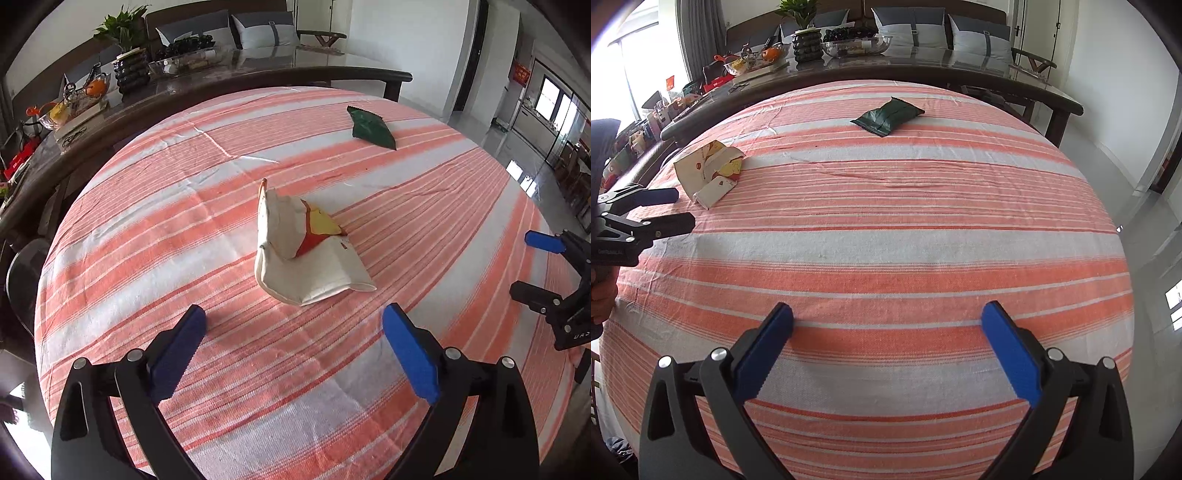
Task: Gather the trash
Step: 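Set the white paper packet down on the table and open the left tool, then grasp the dark green bag with the right tool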
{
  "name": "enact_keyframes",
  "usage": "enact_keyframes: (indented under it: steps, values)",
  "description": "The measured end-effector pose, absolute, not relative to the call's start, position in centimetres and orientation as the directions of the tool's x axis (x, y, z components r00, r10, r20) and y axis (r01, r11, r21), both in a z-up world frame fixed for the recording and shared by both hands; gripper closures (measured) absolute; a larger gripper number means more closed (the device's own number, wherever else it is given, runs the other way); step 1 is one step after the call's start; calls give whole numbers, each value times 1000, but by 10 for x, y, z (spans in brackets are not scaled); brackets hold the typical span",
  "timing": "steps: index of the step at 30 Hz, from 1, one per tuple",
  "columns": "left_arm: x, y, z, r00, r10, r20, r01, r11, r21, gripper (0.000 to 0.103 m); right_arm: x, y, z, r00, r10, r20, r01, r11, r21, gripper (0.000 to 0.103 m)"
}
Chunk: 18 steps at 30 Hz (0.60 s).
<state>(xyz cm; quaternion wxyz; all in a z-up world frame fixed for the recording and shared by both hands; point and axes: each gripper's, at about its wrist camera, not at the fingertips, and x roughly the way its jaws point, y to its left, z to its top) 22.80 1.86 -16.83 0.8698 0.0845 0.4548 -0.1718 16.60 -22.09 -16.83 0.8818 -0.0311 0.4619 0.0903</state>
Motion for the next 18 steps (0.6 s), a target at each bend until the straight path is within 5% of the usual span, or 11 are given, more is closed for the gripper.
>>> enact_keyframes:
  steps: [5,15,18]
  values:
    - [229,16,-170,526,-209,-824,378,926,6,4,177,-221,-167,542,136,-829,-179,983,44,5]
    - [230,17,-170,527,-212,-823,374,928,0,4,311,-219,-158,529,260,-808,15,949,316,7]
    - [231,18,-170,526,-213,-823,375,927,0,4,348,-197,-157,536,235,-810,26,955,295,21]
